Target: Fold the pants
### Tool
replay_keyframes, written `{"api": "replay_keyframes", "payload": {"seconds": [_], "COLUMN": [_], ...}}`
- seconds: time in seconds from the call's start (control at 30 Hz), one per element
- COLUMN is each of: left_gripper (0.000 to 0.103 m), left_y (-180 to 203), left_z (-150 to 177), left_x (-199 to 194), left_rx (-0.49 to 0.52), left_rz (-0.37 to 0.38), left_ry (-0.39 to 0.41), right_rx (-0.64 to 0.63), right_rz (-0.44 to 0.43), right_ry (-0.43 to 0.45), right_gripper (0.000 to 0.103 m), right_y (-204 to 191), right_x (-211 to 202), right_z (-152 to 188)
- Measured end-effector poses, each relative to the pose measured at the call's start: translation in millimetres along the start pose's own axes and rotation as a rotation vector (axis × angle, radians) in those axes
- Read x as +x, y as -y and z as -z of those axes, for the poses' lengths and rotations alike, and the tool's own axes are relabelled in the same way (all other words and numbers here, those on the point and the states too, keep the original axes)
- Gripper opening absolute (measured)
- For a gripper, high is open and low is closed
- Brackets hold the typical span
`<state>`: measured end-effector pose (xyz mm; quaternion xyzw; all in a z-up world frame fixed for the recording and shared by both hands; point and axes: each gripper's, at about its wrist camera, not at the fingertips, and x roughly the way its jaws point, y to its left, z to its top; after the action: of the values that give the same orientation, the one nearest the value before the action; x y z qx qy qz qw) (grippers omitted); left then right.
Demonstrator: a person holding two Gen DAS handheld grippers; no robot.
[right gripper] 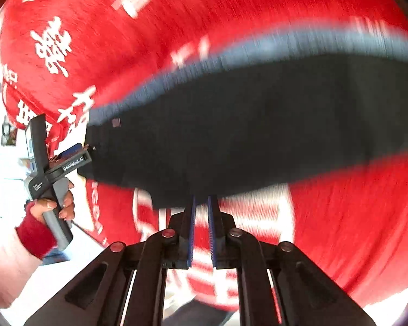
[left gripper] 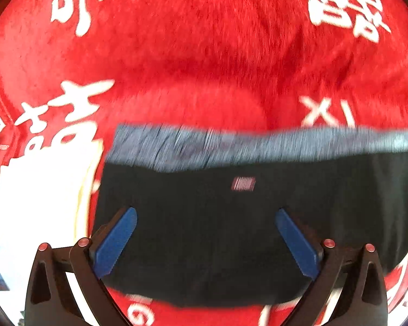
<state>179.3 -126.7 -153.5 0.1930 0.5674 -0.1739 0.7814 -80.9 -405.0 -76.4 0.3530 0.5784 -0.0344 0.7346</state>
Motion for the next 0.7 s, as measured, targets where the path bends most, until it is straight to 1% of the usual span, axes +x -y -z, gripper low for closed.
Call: {"api": "replay_keyframes", "payload": {"seconds": [0.07, 0.1, 0.13, 0.17, 0.2, 0.23, 0.27, 0.33, 0.4, 0.47, 0.53, 0.57, 0.67, 0.7], "left_gripper": [0.103, 0.103, 0.103, 0.103, 0.103, 0.103, 0.103, 0.103, 0.103, 0.103, 0.103, 0.103, 0.103, 0.103], "left_y": [2.9, 3.5, 3.1, 3.3, 2.6, 0.2, -1.8, -2.3, -1.3, -5.3, -9.8, -8.6, 8.1, 17.8], "left_z": [-14.9, -22.2, -26.5, -28.1, -30.6, -31.4, -32.0, -33.0, -34.8, -37.2, -40.0, -39.4, -31.3, -27.7], "left_x": [11.5, 20.8, 29.4, 34.9, 43.8, 51.2, 53.7, 55.2, 57.4, 60.4, 55.3, 50.1, 28.4, 20.5], "left_rx": [-0.033, -0.051, -0.062, -0.065, -0.069, -0.080, -0.093, -0.089, -0.065, -0.067, -0.087, -0.081, -0.023, -0.001], "left_rz": [-0.020, -0.034, -0.055, -0.079, -0.108, -0.111, -0.105, -0.120, -0.145, -0.158, -0.144, -0.139, -0.102, -0.082], "left_ry": [-0.006, -0.005, -0.005, -0.010, -0.020, -0.024, -0.013, 0.008, 0.028, 0.020, 0.005, 0.004, 0.015, 0.022], "right_rx": [-0.035, -0.046, -0.062, -0.071, -0.089, -0.117, -0.127, -0.123, -0.138, -0.182, -0.139, -0.107, -0.080, -0.076], "right_rz": [0.021, 0.032, 0.042, 0.056, 0.077, 0.104, 0.121, 0.158, 0.157, 0.235, 0.230, 0.223, 0.249, 0.259], "right_ry": [0.025, 0.035, 0.046, 0.048, 0.046, 0.031, 0.026, 0.009, 0.059, 0.084, 0.082, 0.082, 0.096, 0.095], "right_gripper": [0.010, 0.011, 0.014, 0.016, 0.022, 0.028, 0.030, 0.028, 0.024, 0.024, 0.025, 0.027, 0.030, 0.031], "right_y": [-3.6, -8.3, -12.8, -14.9, -18.2, -22.6, -24.4, -20.0, -21.8, -20.2, -7.0, 0.5, 15.2, 21.9], "right_x": [6.2, 16.5, 30.2, 36.0, 46.3, 62.5, 70.2, 90.4, 89.2, 86.9, 77.6, 68.5, 45.6, 35.9], "right_z": [-25.5, -41.6, -61.1, -69.7, -80.2, -92.1, -95.9, -104.8, -111.0, -116.2, -116.5, -115.6, -103.2, -92.4]}}
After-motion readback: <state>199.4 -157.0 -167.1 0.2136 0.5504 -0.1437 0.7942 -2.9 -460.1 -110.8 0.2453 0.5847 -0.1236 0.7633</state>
